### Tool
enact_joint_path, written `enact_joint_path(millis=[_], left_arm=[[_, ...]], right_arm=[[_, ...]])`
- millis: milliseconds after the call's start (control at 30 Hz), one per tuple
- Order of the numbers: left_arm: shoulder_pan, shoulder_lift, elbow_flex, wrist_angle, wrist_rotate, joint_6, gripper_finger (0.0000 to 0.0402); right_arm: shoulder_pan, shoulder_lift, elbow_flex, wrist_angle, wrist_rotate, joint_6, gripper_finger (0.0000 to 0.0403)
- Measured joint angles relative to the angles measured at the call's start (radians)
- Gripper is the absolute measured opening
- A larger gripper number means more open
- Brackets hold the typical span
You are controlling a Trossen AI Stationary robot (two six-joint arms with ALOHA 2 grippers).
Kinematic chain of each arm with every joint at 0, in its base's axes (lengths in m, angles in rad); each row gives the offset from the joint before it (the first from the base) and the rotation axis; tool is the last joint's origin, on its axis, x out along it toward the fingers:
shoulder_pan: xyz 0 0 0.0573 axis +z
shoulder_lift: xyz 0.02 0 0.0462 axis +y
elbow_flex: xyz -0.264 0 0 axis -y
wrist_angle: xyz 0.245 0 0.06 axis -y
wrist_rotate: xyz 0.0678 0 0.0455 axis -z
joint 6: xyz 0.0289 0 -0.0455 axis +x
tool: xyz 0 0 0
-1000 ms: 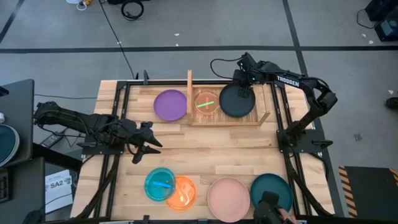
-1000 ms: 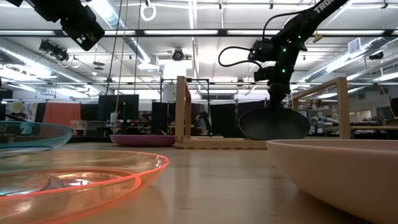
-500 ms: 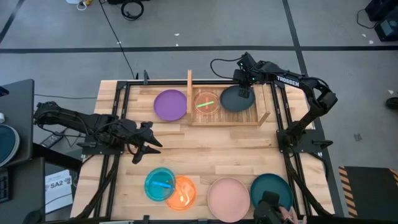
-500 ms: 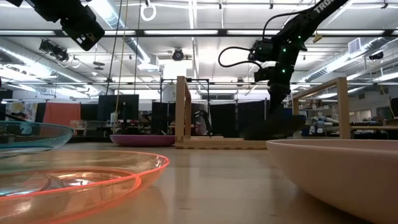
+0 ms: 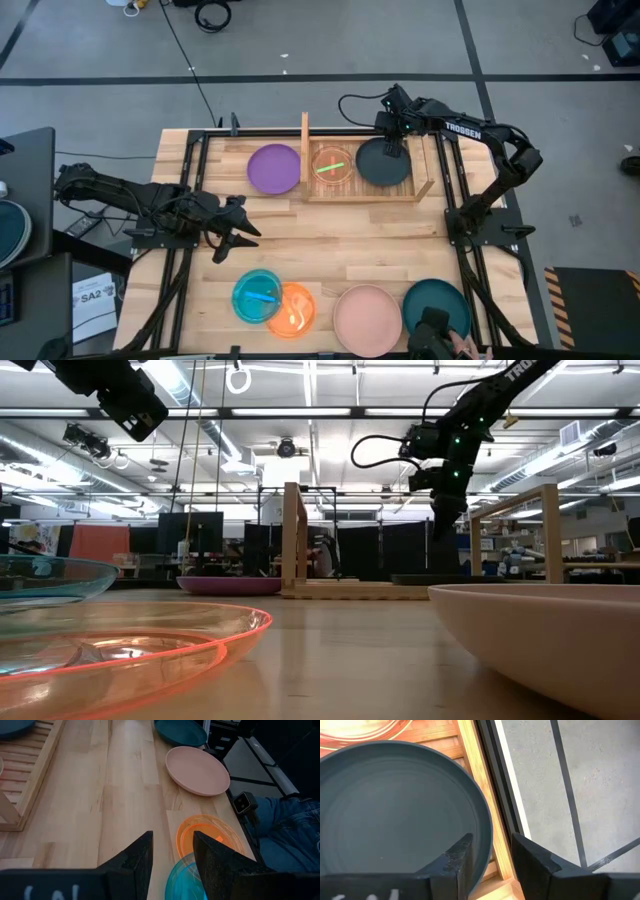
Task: Place and stack plates onto a shelf
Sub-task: Stack the large purple plate on top of the large black plate on the shelf
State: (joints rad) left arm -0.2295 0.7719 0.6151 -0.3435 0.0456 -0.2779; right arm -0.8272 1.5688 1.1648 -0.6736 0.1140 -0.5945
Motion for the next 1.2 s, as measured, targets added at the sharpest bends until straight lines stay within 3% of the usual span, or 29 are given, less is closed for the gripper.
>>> enact_joint_path(millis=[300,467,700,933,1200], left_arm=[[0.0,0.0,0.0,0.0,-0.019,0.007,0.0146],[0.002,0.0,0.0,0.0,-0.141,0.034,0.0146],[0.016,0.022,0.001,-0.008,-0.299,0.191,0.0146],[0.139,0.133,0.001,-0.051,-0.315,0.288,0.0146],[0.294,0.288,0.001,-0.05,-0.316,0.416,0.0146]], right_arm=[[0.0,0.0,0.0,0.0,-0.01,0.015,0.0142],[0.0,0.0,0.0,0.002,-0.054,0.138,0.0142],[0.003,0.0,0.0,0.004,-0.105,0.192,0.0141],[0.023,0.0,0.0,0.008,-0.191,0.204,0.0141],[0.095,0.0,0.0,0.008,-0.198,0.255,0.0141]])
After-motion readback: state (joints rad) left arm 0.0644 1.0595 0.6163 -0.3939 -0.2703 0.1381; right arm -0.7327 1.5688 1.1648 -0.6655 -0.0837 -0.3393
